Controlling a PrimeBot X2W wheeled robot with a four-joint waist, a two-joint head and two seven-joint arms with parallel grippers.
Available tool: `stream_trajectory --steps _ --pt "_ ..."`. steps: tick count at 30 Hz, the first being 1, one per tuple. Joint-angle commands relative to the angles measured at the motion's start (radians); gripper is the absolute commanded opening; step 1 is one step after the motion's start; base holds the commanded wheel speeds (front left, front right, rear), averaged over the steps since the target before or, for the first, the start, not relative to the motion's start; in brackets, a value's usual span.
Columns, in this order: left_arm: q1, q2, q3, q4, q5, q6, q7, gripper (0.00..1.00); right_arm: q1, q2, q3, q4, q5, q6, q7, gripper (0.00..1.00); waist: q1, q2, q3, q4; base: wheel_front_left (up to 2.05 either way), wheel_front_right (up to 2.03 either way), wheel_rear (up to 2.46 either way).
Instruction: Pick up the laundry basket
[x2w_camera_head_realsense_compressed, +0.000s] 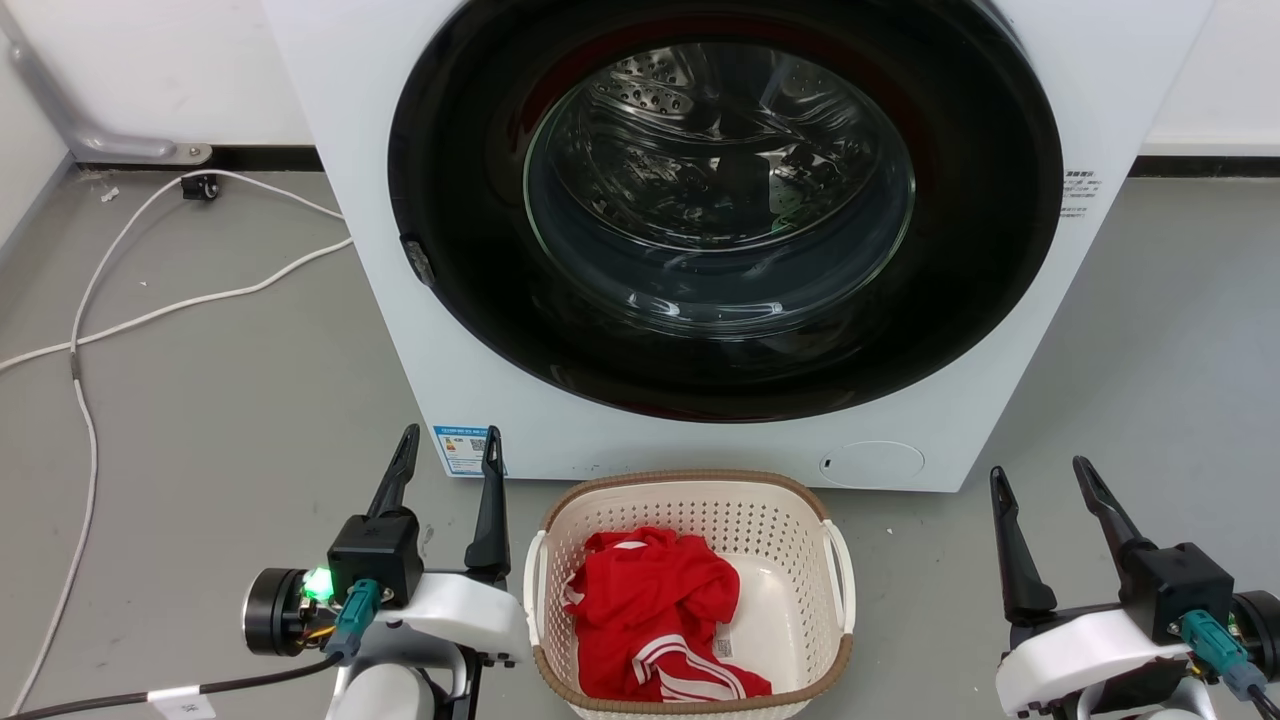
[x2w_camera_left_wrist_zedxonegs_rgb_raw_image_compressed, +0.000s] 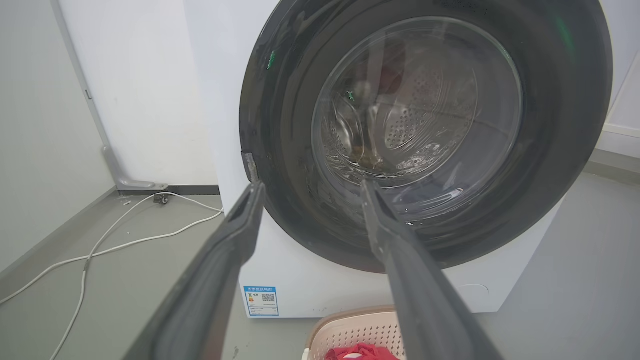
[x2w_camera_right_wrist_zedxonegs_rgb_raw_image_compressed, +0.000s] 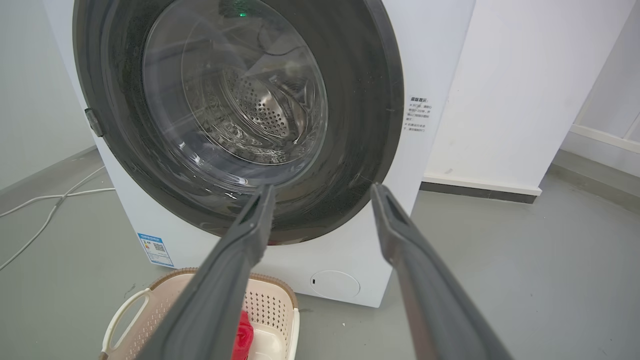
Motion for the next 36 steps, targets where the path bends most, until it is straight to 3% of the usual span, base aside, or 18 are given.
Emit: stream_trajectory --steps 1,15,23,36 --pt "-0.01 -0.001 0.001 0.003 -0.003 0.005 -0.007 1.0 0.01 0.003 -0.001 -0.003 -0.002 0.0 -0.004 1.0 0.0 0.0 0.0 0.0 0.0 0.0 0.0" --pt "-0.015 -0.001 0.006 0.002 0.0 0.001 -0.007 1.0 0.004 0.003 -0.005 -0.007 0.004 0.0 -0.004 1.0 0.0 0.0 0.012 -0.002 0.0 0.0 0.0" --pt "-0.065 -0.001 0.014 0.029 -0.008 0.0 -0.007 1.0 -0.044 0.003 -0.016 0.009 0.026 0.0 0.004 1.0 0.0 0.0 0.099 -0.008 0.0 0.0 0.0" --pt "-0.229 0.005 0.049 0.308 -0.052 -0.042 -0.003 1.0 -0.225 0.002 0.02 0.234 0.08 0.0 0.063 1.0 0.0 0.0 0.328 -0.051 0.0 0.0 0.0"
